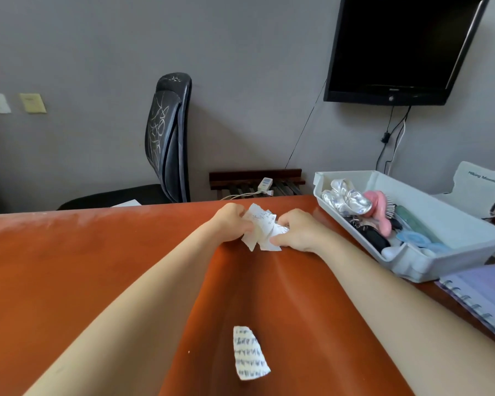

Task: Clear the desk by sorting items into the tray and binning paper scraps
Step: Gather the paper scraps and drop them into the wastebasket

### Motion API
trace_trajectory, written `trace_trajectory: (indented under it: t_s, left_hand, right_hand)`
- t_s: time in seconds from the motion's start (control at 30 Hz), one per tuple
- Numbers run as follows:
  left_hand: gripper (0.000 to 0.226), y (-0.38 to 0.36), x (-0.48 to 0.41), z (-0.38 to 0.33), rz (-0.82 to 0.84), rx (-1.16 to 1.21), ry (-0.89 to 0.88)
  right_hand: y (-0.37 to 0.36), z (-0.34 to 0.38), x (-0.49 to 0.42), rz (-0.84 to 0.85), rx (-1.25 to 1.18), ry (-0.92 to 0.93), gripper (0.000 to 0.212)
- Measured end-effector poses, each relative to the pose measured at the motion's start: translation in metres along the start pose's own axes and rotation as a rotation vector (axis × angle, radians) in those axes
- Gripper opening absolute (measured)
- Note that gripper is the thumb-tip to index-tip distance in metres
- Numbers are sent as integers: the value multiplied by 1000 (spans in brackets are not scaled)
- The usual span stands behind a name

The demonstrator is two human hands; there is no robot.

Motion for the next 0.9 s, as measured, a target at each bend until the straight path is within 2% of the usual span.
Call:
trace_trajectory:
  t_s: [0.13,0.2,0.3,0.43,0.63,0.8,0.9]
  left_hand:
    - [24,-7,-7,-3,26,-65,-5]
    - [9,-8,-8,-5,37,-78,-17]
    - [34,-10,-12,-9,71,-100,-51]
    - [48,-12,-15,-10,107,-119,-9]
    - [41,-9,-11,-11,155,-151,12]
    - [44,-7,0,-11,163,-172,7]
    - [46,-5,10,-12,142,-187,-15]
  right_hand:
    - [1,0,-4,22,-12,-25,14]
    - [1,-1,-6,41,-18,-42,35]
    - [2,3,-9,106,9,-71,61]
    - [4,10,-12,165,135,-103,56]
    - [4,14,-8,195,186,-104,58]
    - [7,18,4,218,198,-67,54]
    - [6,19,10,228,188,-65,59]
Point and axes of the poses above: each hand's wrist, its own x-axis away from the middle knuckle, its own y-axis out of the back of the hand, z = x × y, the point moved 5 cm from there along -x, towards the middle knuckle, and after that the axes turned 6 degrees about -z, right-handed, at the moved point
